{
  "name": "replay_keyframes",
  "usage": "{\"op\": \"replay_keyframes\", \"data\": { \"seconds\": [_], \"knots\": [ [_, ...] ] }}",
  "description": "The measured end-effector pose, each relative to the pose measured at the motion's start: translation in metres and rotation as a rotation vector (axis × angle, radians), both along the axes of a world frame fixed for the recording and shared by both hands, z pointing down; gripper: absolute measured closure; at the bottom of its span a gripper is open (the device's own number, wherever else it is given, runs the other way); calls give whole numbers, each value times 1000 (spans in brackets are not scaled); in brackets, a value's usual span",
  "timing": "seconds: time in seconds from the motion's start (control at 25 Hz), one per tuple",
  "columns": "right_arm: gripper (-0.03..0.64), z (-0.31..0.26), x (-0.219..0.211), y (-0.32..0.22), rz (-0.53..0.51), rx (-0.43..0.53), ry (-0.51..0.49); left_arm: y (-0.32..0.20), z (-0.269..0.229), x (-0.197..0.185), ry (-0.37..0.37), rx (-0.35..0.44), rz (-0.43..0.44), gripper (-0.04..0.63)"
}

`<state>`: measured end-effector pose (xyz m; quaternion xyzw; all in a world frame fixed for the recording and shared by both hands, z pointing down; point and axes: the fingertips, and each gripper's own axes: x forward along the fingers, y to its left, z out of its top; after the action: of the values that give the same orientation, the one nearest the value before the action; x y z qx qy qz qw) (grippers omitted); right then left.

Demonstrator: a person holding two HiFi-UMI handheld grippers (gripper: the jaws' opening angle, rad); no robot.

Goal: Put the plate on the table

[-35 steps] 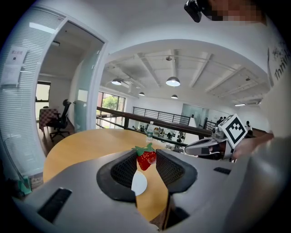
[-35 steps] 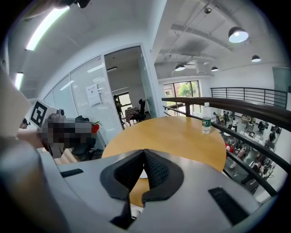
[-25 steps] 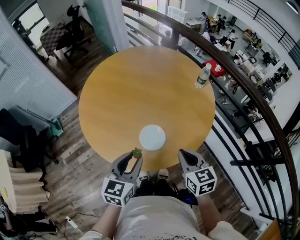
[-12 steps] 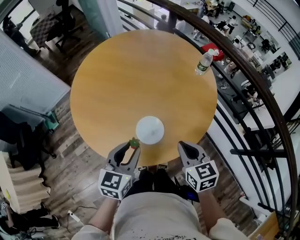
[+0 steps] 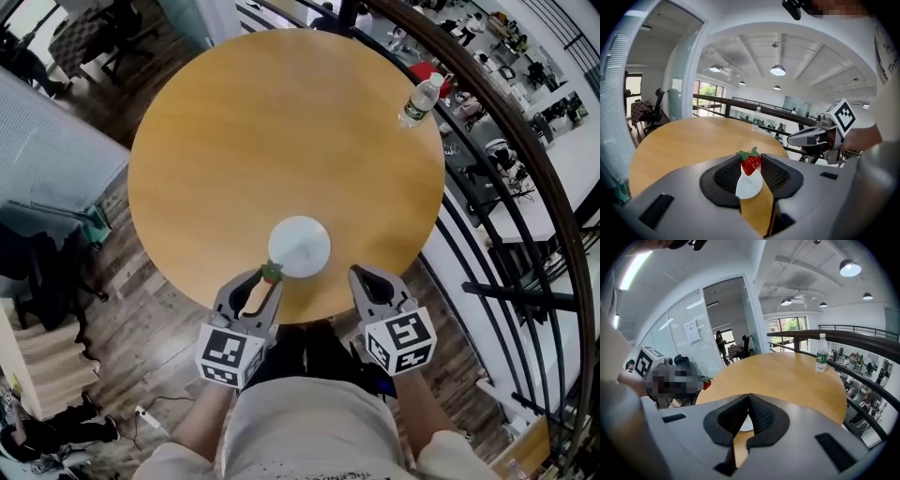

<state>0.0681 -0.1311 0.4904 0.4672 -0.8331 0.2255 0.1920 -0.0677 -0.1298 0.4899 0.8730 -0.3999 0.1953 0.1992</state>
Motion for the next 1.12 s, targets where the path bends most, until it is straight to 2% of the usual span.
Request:
{"op": "replay_keyframes", "data": {
  "seconds": [0.2,0.52,0.72,1.12],
  "knots": [
    [597,17,-12,-13,-20,-19,10,-15,22,-5,-7,-21,5,449],
    [597,44,-1,-27,-15,-47,5,-30,53,16,-43,-44,33,449],
    [597,51,-8,-37,-7,-63,12,-40,71,16,-63,-61,57,449],
    [597,70,-7,-49,-7,-83,18,-55,121,26,-162,-97,121,449]
  ]
}}
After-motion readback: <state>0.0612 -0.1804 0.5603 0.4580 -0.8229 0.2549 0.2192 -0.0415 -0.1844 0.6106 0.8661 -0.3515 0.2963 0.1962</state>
